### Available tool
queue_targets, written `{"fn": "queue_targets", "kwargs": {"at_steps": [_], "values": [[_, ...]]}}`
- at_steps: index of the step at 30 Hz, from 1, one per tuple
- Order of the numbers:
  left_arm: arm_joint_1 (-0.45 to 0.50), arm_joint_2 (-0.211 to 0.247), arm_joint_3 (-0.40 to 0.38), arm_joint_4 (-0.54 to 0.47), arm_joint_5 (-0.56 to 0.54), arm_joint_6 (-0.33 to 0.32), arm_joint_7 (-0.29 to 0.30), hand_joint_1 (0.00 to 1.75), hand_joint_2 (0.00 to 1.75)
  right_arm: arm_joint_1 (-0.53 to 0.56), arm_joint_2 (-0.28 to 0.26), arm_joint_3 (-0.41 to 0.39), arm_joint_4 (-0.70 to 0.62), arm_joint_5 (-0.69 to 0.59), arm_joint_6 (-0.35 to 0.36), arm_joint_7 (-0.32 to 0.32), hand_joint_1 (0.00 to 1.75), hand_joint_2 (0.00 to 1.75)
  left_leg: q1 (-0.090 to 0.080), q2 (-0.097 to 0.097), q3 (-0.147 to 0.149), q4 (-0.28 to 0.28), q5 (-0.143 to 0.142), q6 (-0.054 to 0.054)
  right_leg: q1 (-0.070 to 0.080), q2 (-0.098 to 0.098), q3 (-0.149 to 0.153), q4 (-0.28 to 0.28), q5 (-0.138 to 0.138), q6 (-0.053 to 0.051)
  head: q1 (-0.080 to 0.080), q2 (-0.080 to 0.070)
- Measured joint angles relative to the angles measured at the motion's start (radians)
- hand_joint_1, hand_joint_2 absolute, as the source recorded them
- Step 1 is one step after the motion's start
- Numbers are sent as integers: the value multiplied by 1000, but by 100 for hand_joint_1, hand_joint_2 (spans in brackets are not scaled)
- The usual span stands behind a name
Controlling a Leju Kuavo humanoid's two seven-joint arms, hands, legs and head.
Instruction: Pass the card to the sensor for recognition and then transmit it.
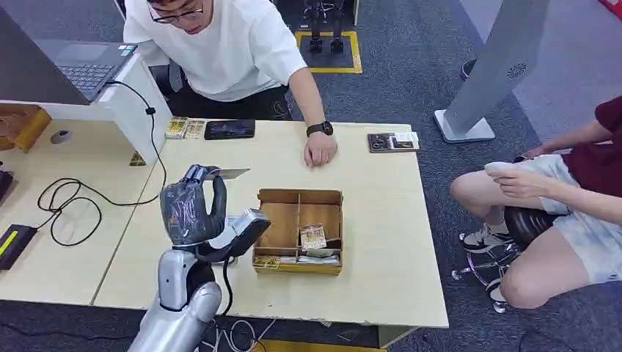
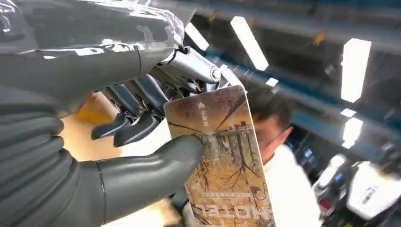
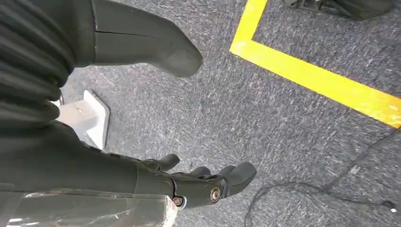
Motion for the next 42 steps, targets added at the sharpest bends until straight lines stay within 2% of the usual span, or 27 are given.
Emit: {"fn": "queue_targets", "kwargs": {"at_steps": [2,5,9,14,22,27,31,42], "values": [[-2,20,-38,23,50,-23,60,175,175,4,0,0,-10,0,0,10,0,175,0,0,0,0,0,0,0,0,0,0,0,0,0,0],[-4,42,-77,57,72,-30,103,175,175,11,0,0,-28,10,0,24,0,175,0,0,0,0,0,0,0,0,0,0,0,0,0,0],[-6,63,-91,90,44,-30,149,175,175,16,0,0,-42,12,0,31,0,175,0,0,0,0,0,0,0,0,0,0,0,0,0,0],[-8,85,-98,138,-25,-17,178,175,175,15,0,0,-45,13,1,20,0,175,0,0,0,0,0,0,0,0,0,0,0,0,0,0],[-1,105,-98,173,-105,13,189,175,175,15,0,0,-43,13,-1,11,0,175,0,0,0,0,0,0,0,0,0,0,0,0,0,0],[44,90,-47,145,-234,15,120,175,175,15,-1,0,-40,10,-1,-3,0,175,0,0,0,0,0,0,0,0,0,0,0,0,0,0],[70,74,7,121,-277,15,96,175,175,15,-1,1,-35,7,-1,-5,0,175,0,0,0,0,0,0,0,0,0,0,0,0,0,0],[106,62,50,114,-309,15,119,175,175,14,-6,18,-26,-8,-4,-3,0,175,0,0,0,0,0,0,0,0,0,0,0,0,0,0]]}}
